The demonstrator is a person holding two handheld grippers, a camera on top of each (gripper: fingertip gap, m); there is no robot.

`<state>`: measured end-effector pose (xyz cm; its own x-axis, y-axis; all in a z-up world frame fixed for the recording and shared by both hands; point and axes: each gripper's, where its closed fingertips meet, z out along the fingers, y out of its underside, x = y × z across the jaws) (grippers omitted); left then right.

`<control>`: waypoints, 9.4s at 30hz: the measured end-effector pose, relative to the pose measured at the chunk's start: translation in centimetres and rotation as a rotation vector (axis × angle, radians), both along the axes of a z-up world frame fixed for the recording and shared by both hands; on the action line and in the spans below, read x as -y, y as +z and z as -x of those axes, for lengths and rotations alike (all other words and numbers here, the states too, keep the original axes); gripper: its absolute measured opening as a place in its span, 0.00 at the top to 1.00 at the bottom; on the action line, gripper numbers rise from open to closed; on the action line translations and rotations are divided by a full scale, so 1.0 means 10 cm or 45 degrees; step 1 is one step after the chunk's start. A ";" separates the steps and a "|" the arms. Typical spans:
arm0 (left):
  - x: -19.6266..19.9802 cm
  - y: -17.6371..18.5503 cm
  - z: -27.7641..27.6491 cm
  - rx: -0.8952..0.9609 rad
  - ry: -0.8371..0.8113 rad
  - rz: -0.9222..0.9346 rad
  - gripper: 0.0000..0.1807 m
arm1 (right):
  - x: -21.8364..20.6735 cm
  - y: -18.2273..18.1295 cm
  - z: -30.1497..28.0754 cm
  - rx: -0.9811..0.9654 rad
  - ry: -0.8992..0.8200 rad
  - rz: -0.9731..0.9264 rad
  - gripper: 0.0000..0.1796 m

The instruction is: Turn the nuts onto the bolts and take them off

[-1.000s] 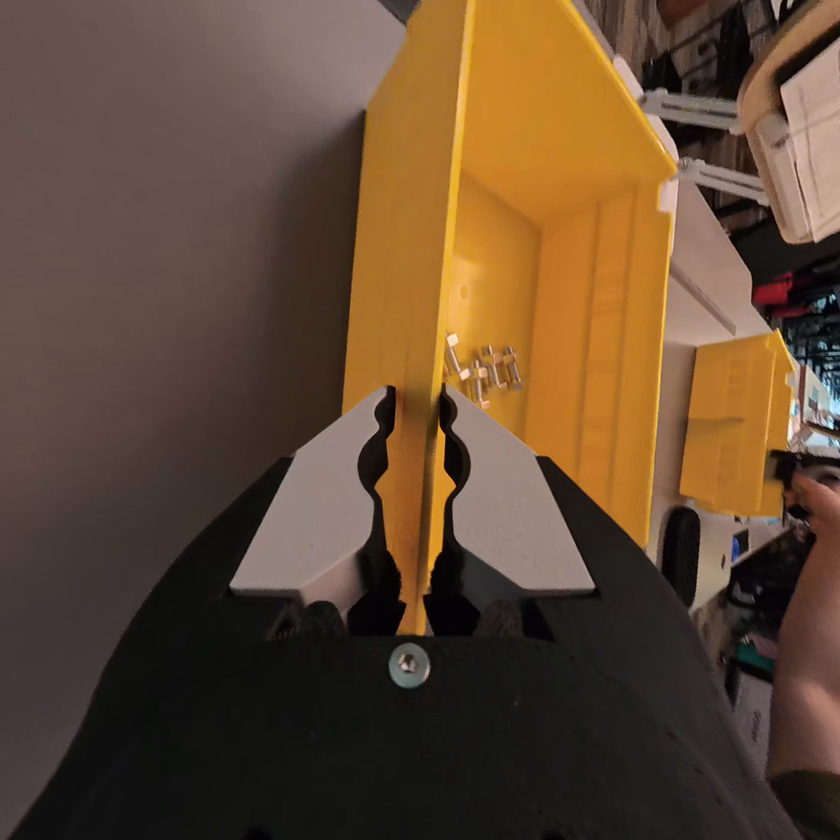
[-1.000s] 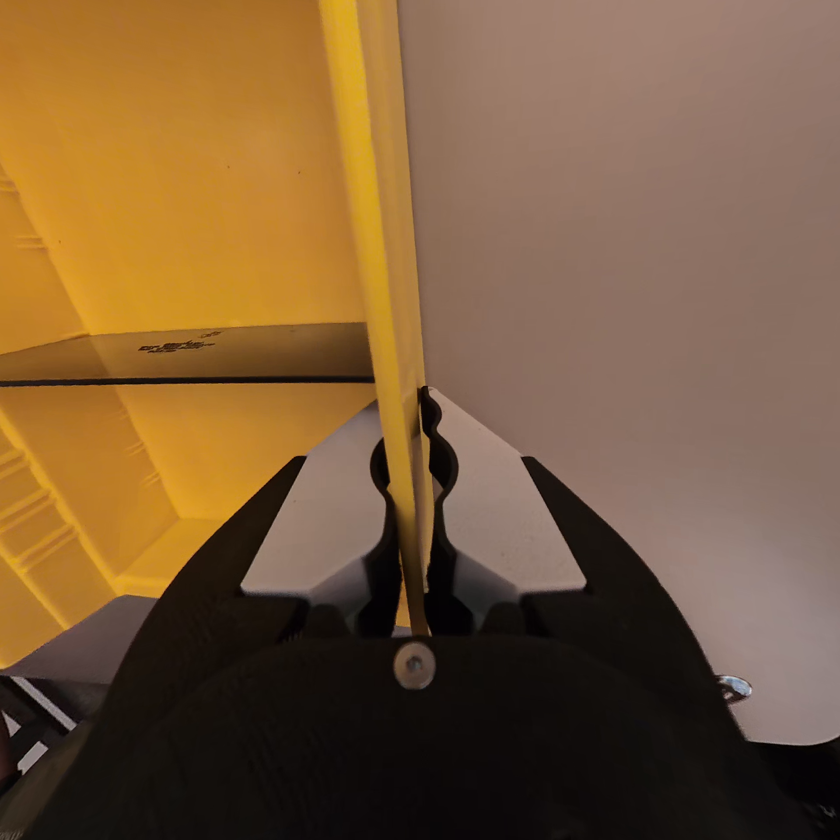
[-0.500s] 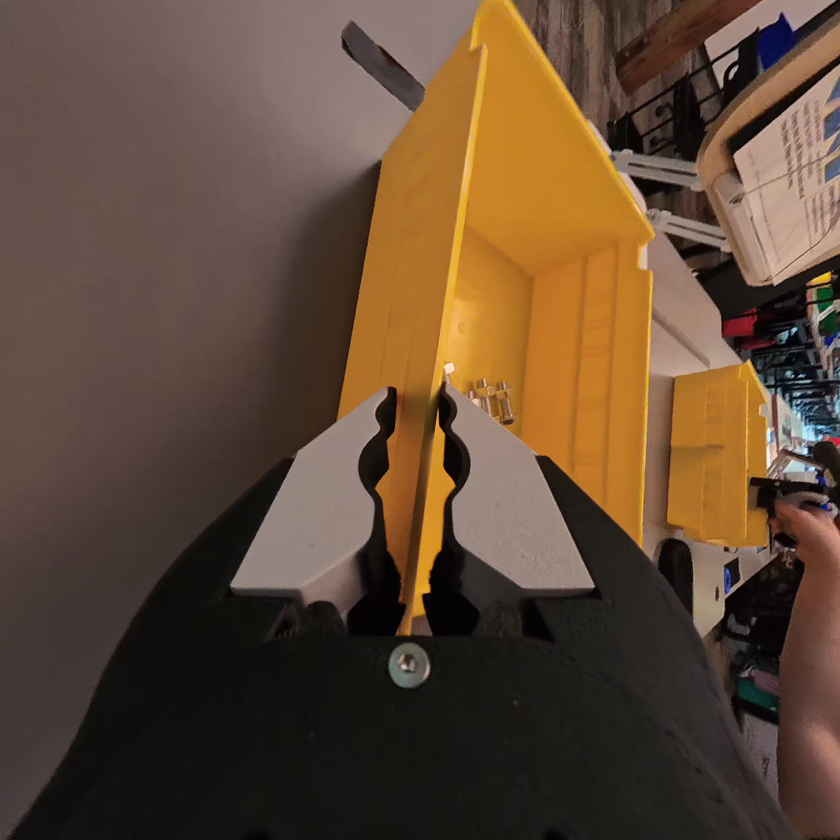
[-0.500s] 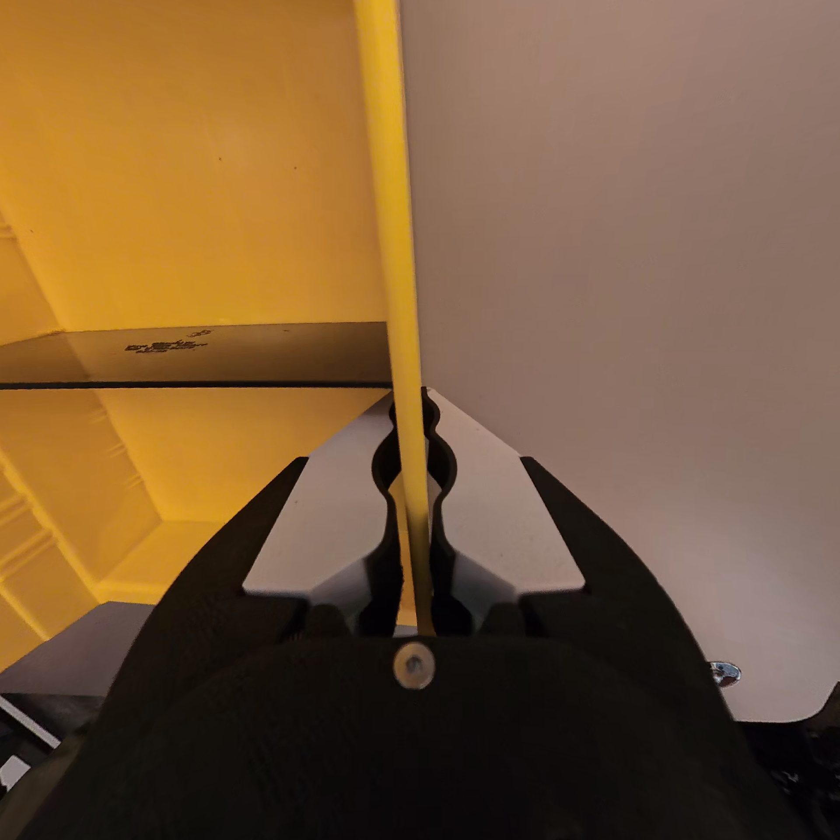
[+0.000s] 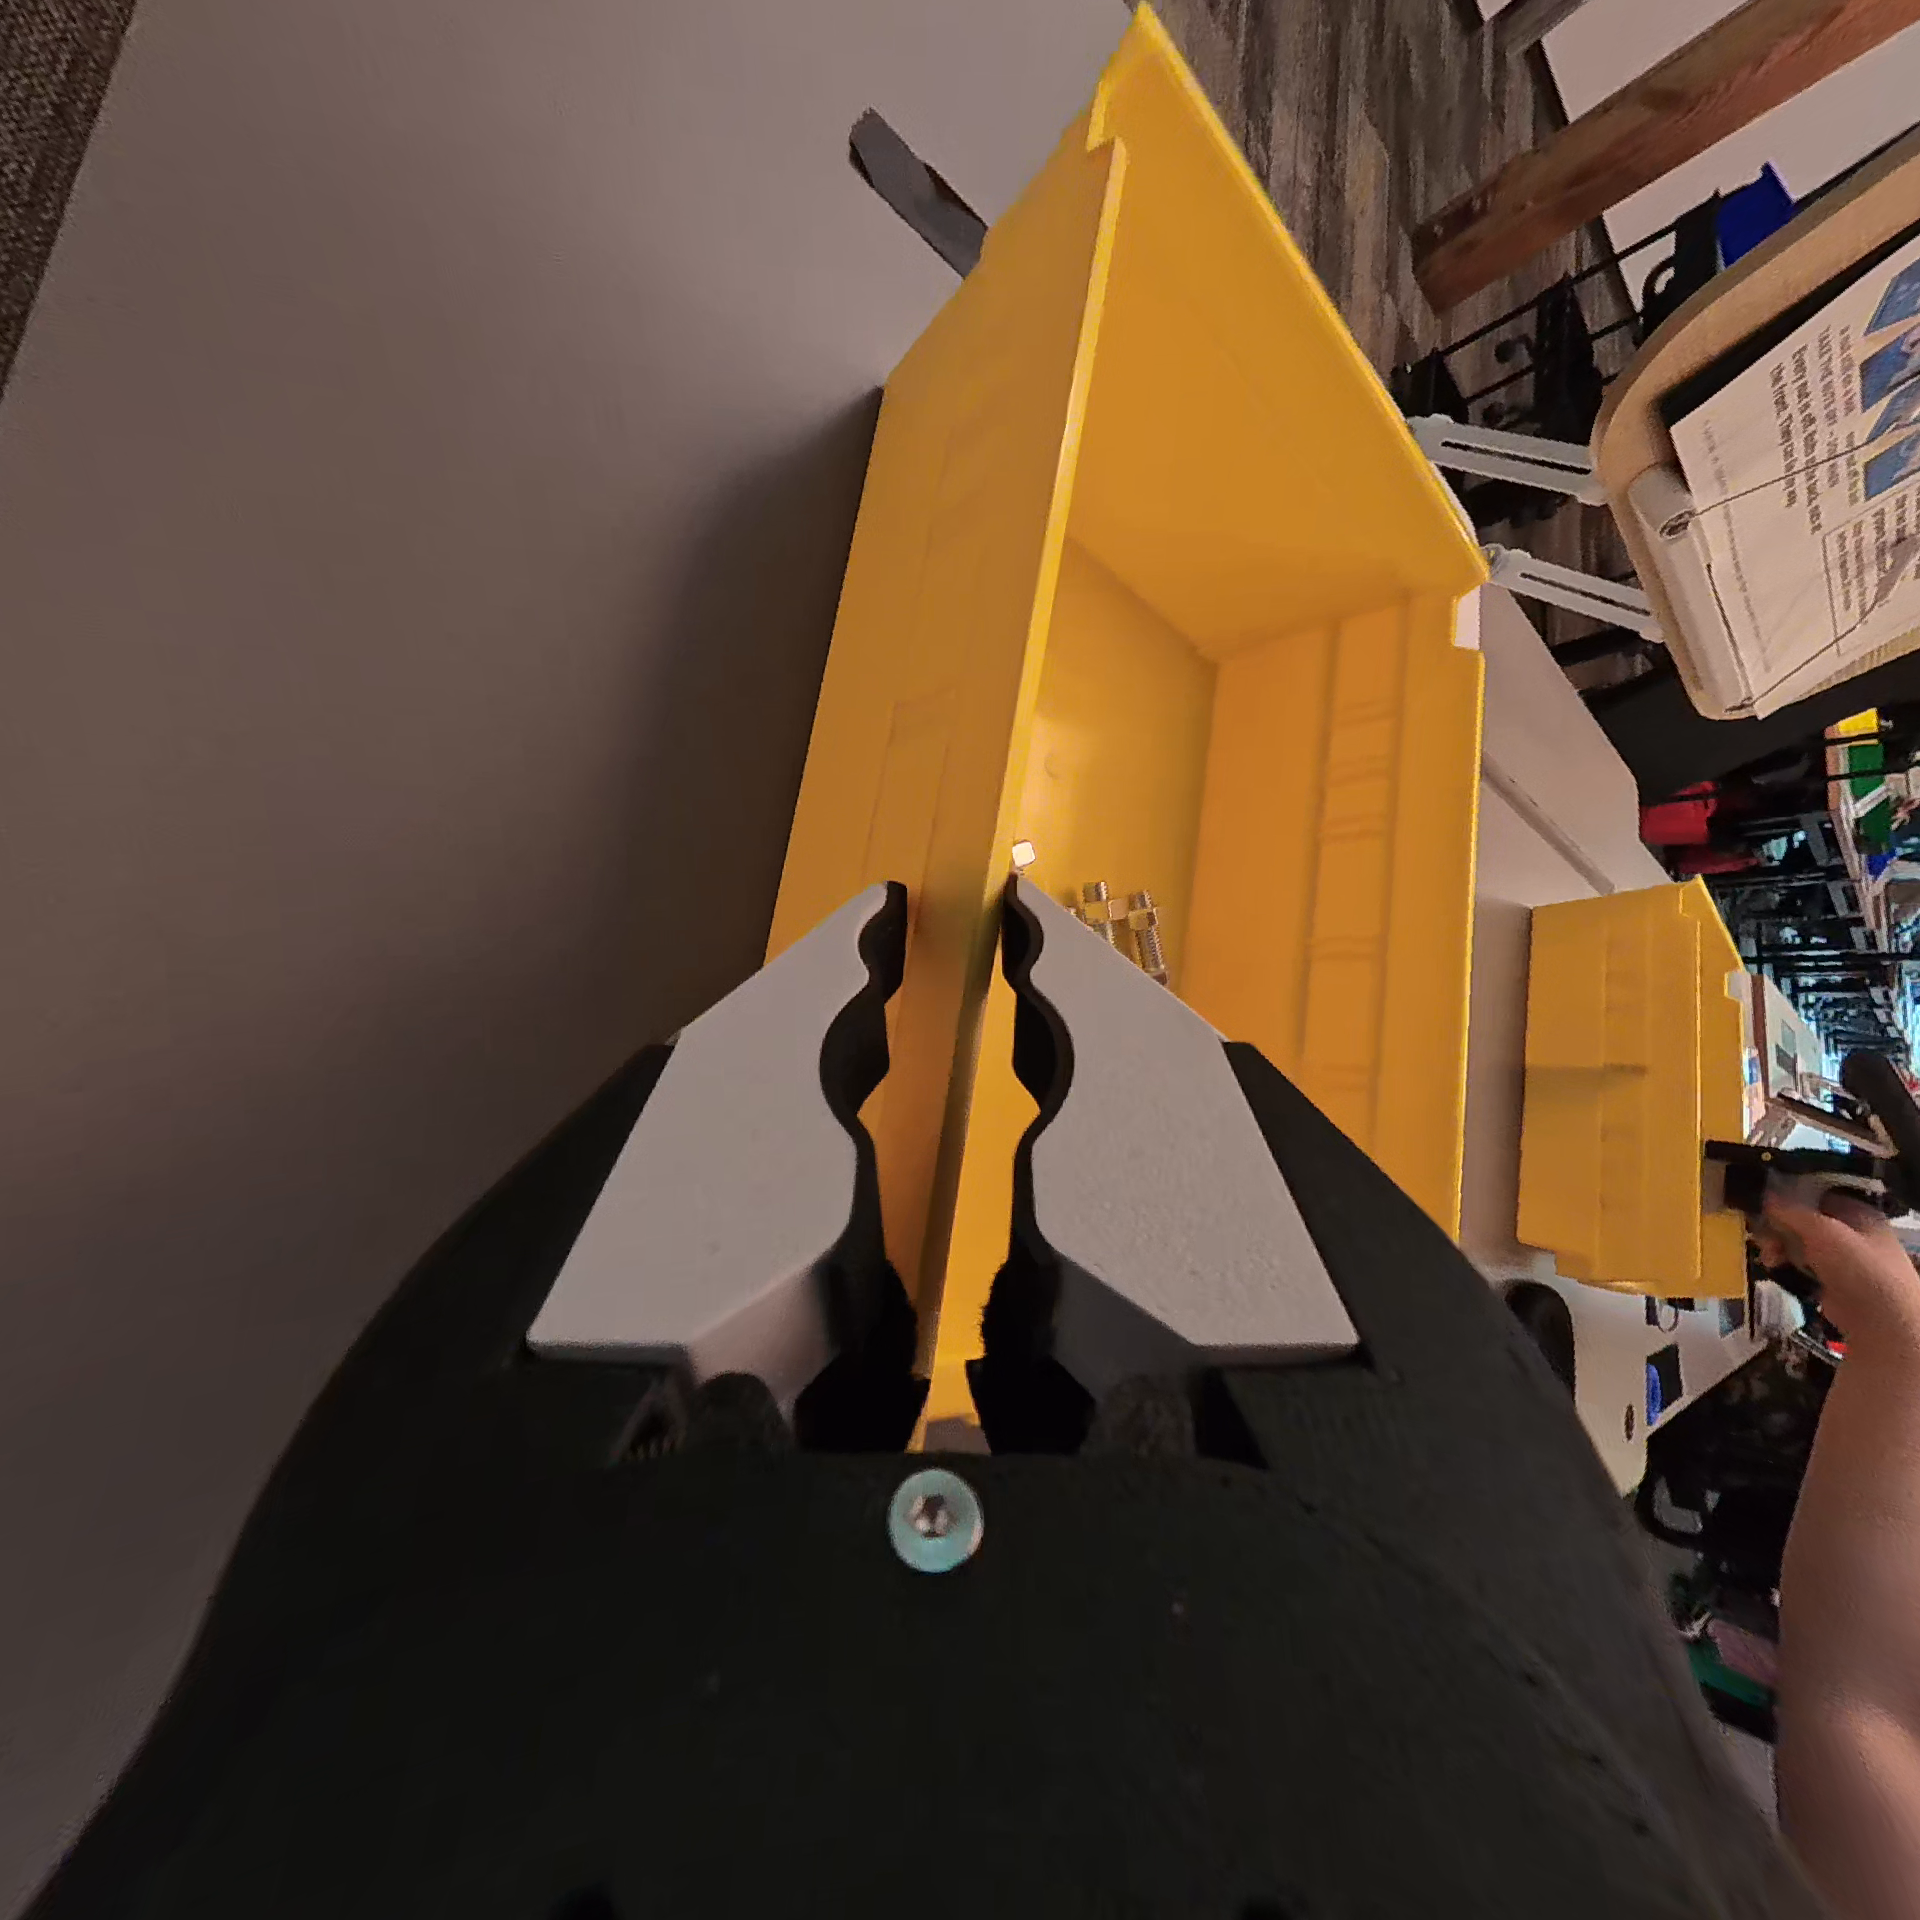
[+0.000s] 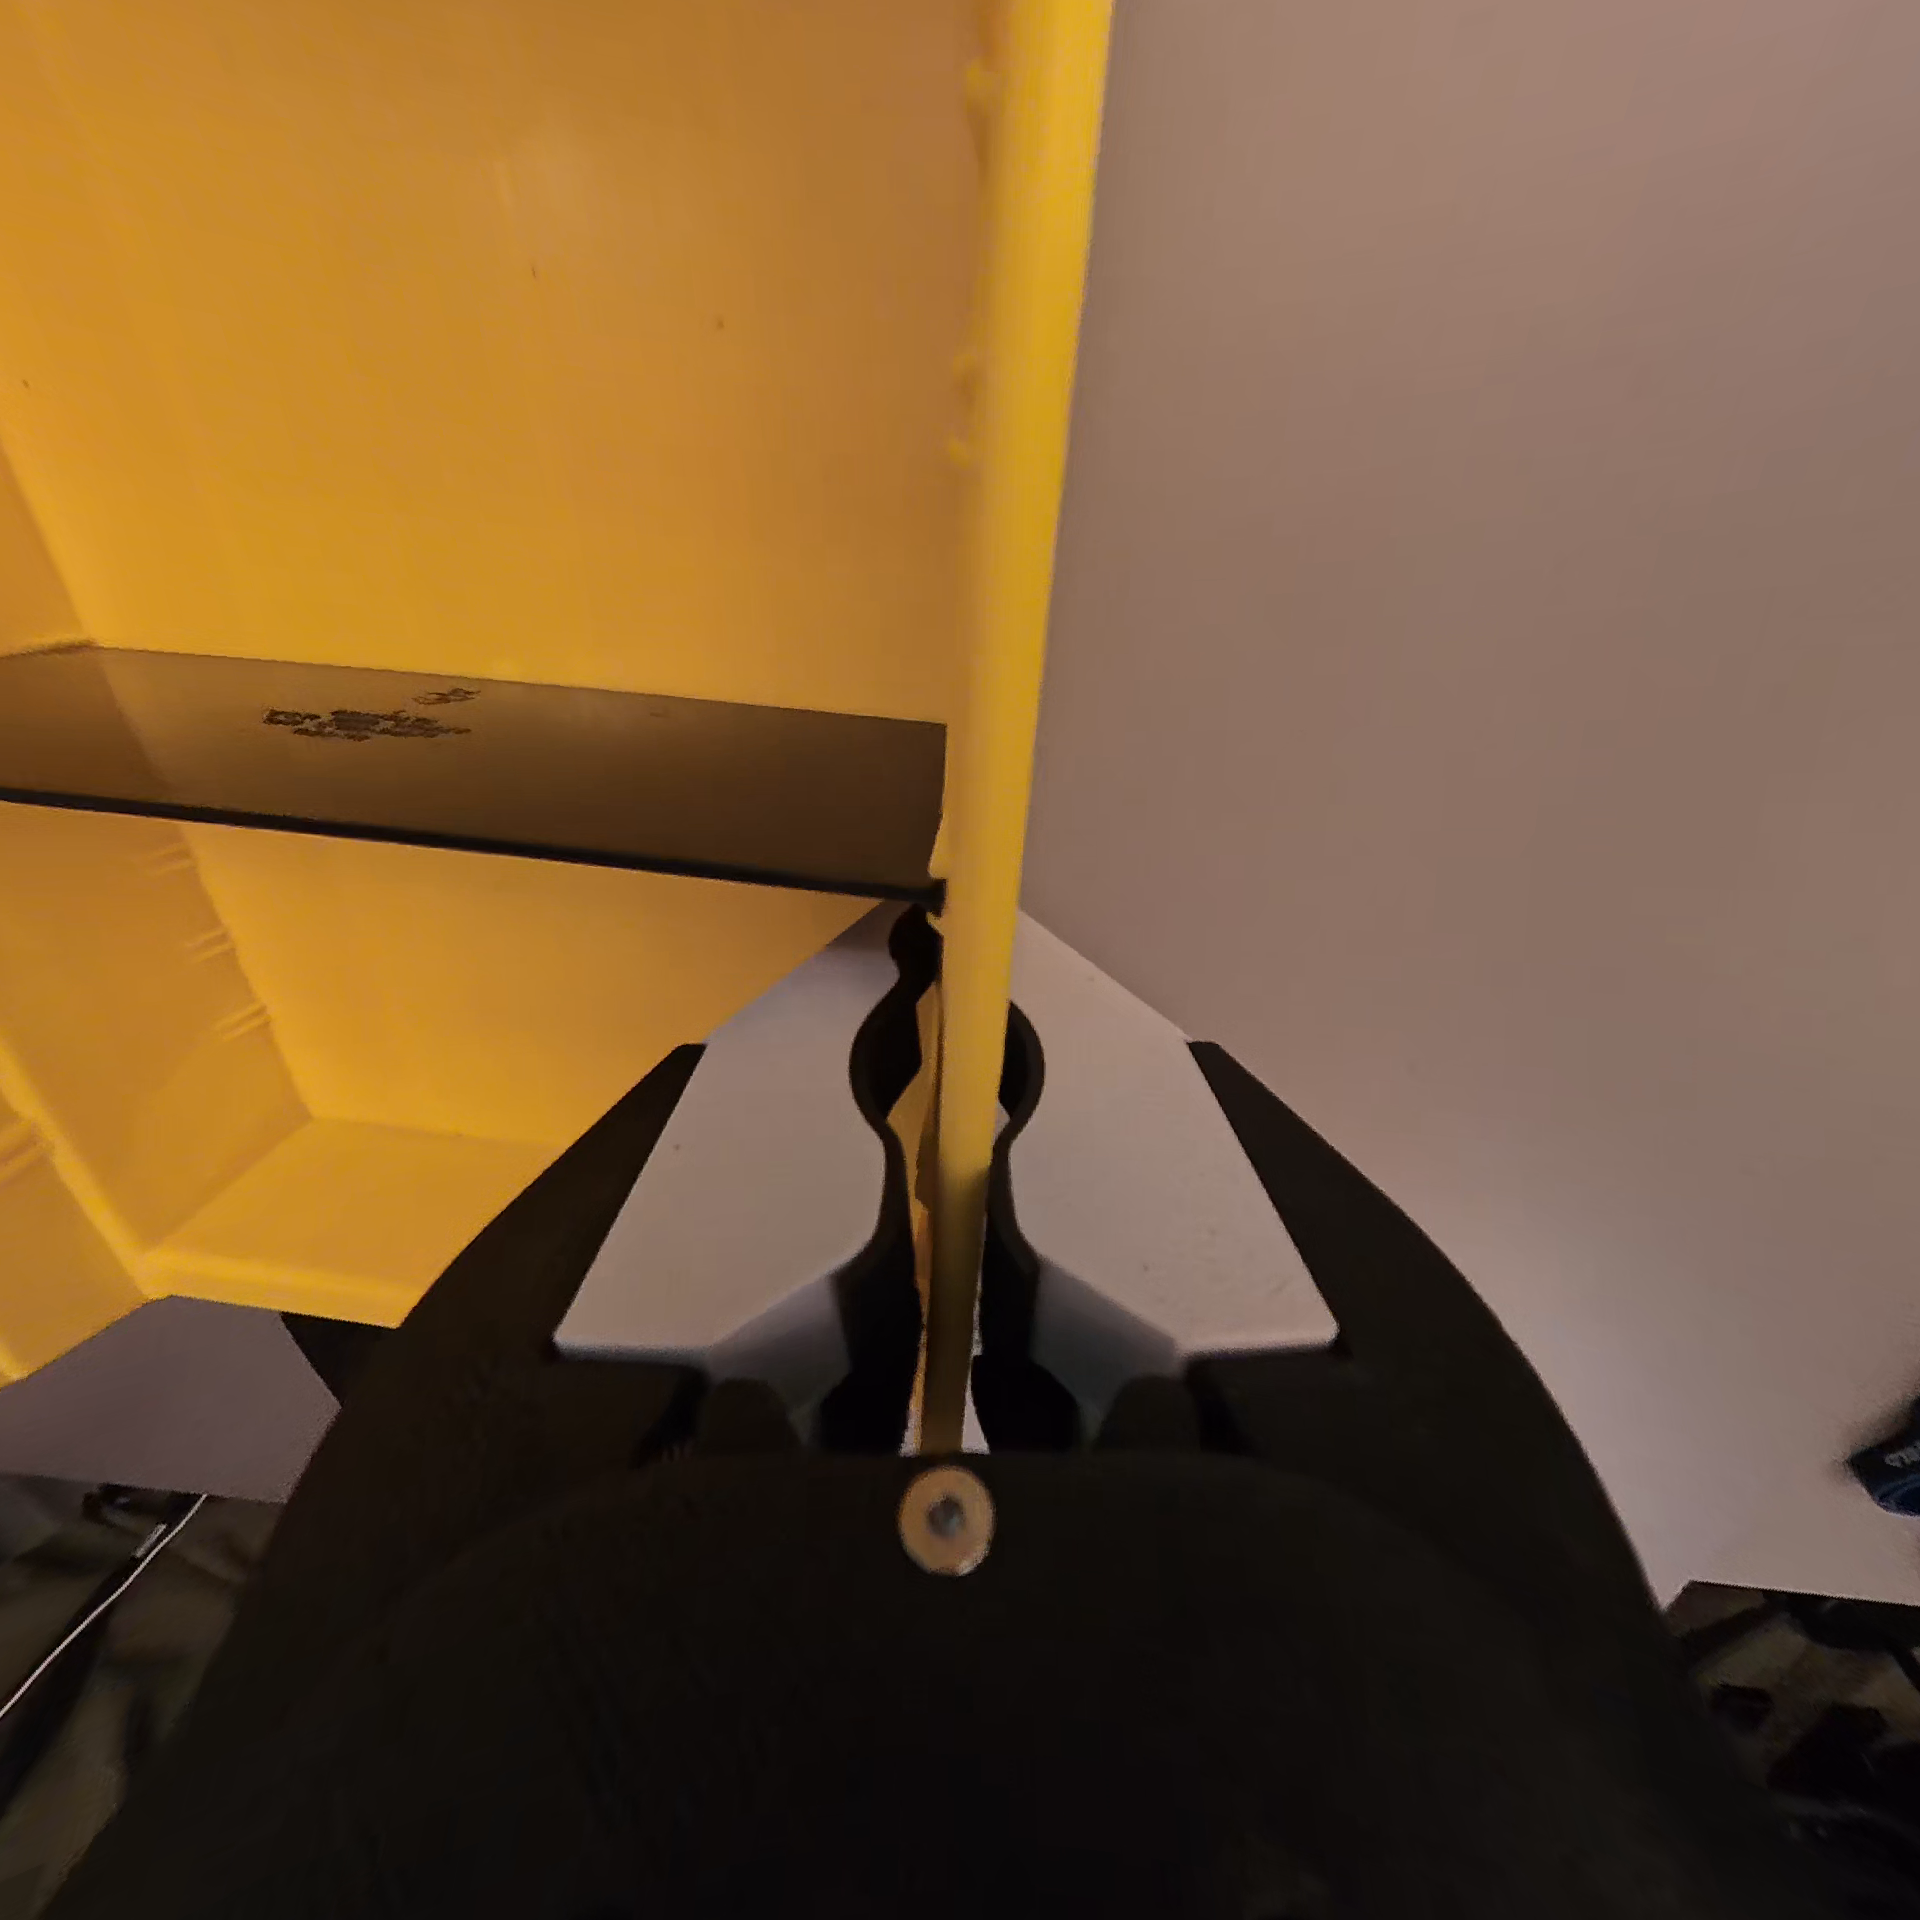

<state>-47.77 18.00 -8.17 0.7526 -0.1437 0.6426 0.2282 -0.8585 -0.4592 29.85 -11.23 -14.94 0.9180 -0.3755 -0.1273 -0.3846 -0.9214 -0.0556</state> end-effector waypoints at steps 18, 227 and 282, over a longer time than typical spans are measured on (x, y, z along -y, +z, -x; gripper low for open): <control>0.19 0.87 -0.52 -0.459 -0.498 -0.659 0.73 | -0.14 0.42 -0.29 0.292 0.163 -0.258 0.86; 2.48 2.08 -3.63 0.585 -1.596 -1.246 0.96 | -0.64 2.94 4.30 -1.226 1.310 -2.060 0.76; 2.69 2.20 -3.66 0.610 -1.585 -1.315 0.96 | -0.63 3.07 4.09 -1.312 1.234 -2.003 0.74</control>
<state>-11.19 -8.89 13.85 -0.3550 -0.9345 0.0278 -0.0328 -0.0173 -0.9993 -11.05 -4.96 15.74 0.1166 0.9617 -0.2481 -0.3211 -0.1999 -0.9257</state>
